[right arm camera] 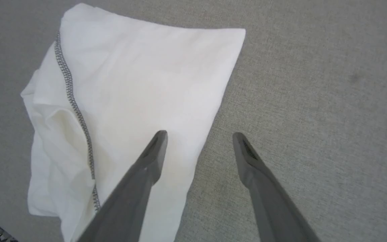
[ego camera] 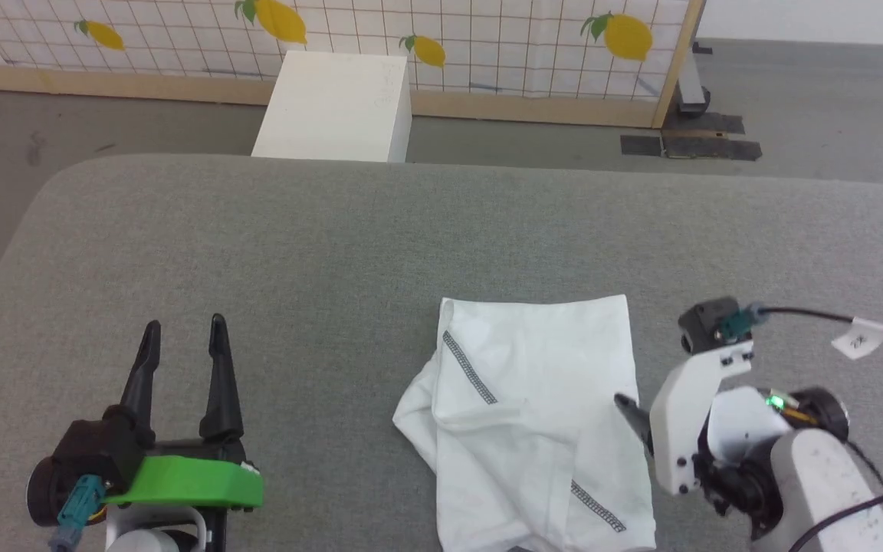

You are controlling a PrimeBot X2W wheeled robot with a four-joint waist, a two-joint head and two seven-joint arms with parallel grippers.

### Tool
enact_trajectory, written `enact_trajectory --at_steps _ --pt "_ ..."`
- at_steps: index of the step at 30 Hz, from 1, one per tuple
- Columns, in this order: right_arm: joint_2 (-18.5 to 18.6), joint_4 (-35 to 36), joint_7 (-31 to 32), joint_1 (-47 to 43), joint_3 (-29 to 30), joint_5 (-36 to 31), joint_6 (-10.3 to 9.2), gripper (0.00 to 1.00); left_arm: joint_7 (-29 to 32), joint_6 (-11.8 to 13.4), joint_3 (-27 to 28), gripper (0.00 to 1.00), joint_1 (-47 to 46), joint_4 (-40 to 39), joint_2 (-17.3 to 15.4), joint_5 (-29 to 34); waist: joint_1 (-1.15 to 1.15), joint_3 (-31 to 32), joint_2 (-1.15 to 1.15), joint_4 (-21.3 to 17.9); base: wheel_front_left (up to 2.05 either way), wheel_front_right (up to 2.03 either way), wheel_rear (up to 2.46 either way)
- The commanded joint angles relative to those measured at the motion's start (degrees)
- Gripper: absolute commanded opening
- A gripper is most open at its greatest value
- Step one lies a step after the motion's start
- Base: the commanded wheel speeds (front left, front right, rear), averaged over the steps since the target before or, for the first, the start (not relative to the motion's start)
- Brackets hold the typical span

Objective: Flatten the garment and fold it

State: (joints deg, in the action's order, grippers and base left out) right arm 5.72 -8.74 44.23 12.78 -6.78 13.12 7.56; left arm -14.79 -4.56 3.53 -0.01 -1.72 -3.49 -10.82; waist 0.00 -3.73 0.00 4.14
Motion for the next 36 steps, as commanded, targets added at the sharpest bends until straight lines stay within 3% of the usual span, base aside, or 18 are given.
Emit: enact_trajectory --at_steps 1,10,11,12,18,25,31,36 --pt "-0.91 -0.54 0.31 -0.90 0.40 -0.31 -0.08 1.00 -0.21 -0.33 0.15 1.00 -0.15 0.07 0.26 0.60 0.00 -0.81 0.00 0.73 0.00 0.00 0.00" --pt "-2.14 -6.68 0.65 -2.13 -1.12 -1.85 -0.08 1.00 -0.21 -0.67 0.32 1.00 -0.78 0.73 0.37 0.46 0.00 -2.24 0.00 2.78 0.00 0.00 0.00" --pt "-2.17 -7.15 0.36 -1.85 -1.15 -1.63 -0.08 0.39 -0.21 -0.70 0.37 1.00 -0.80 0.79 0.39 0.47 0.00 -2.30 0.00 2.84 0.00 0.00 0.00" --pt "-2.13 -7.36 0.01 -1.55 -1.44 -1.41 -0.08 0.00 -0.21 -0.71 0.42 1.00 -0.81 0.83 0.40 0.49 0.00 -2.32 0.00 2.85 0.00 0.00 0.00" --pt "1.88 -4.08 0.61 0.79 -6.75 2.26 -0.08 0.00 -0.21 -0.61 1.33 1.00 0.24 0.74 0.41 0.79 0.00 -1.77 0.00 -0.30 0.00 0.00 0.00" --pt "12.00 5.94 7.09 6.41 -14.86 8.61 -0.08 0.00 -0.21 -0.77 1.85 1.00 1.16 -0.75 0.43 1.14 0.00 -3.01 0.00 -10.02 0.00 0.00 0.00" --pt "20.14 9.17 10.75 11.51 -16.47 11.43 -0.08 0.00 -0.21 -1.04 1.48 1.00 -0.95 -2.17 0.40 1.38 0.00 -6.70 0.00 -16.79 0.00 0.00 0.00" --pt "25.87 7.46 9.75 15.62 -16.62 10.46 -0.08 0.00 -0.21 -1.46 1.21 1.00 -2.66 -2.79 -0.65 1.85 0.00 -10.81 0.00 -20.15 0.00 0.00 0.00"
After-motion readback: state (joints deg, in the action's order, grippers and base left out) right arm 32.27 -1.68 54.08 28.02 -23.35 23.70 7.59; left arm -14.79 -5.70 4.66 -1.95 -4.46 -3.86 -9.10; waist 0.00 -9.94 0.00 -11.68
